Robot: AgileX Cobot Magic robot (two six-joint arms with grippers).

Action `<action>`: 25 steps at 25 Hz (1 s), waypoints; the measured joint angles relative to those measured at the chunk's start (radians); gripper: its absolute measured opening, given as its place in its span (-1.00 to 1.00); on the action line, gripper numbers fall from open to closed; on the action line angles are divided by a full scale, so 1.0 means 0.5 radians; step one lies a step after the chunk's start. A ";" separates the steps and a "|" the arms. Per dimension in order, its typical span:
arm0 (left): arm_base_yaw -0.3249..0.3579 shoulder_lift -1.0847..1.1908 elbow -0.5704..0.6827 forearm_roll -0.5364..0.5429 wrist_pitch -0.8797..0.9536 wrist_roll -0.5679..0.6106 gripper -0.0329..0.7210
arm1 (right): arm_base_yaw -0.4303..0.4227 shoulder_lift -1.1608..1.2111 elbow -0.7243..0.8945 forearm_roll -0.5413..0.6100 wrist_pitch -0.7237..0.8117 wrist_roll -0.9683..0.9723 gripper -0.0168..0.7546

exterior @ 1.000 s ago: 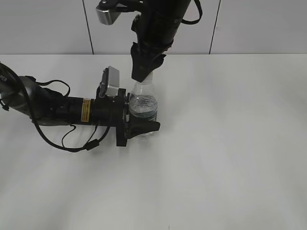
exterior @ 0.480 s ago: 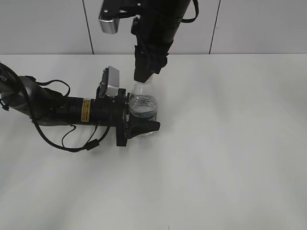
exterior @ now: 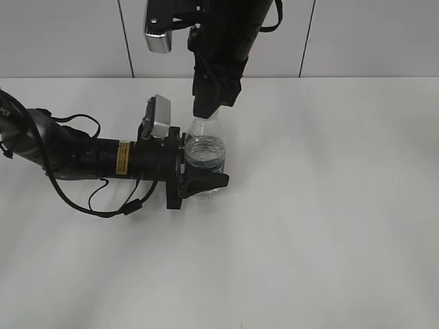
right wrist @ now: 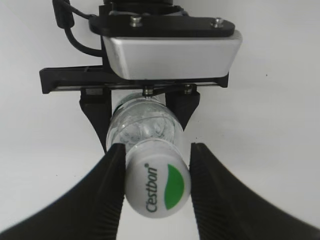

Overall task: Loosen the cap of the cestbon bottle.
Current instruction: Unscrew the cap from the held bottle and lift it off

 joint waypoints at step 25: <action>0.000 0.000 0.000 0.017 -0.008 0.000 0.17 | 0.000 0.000 0.000 -0.048 0.000 -0.004 0.26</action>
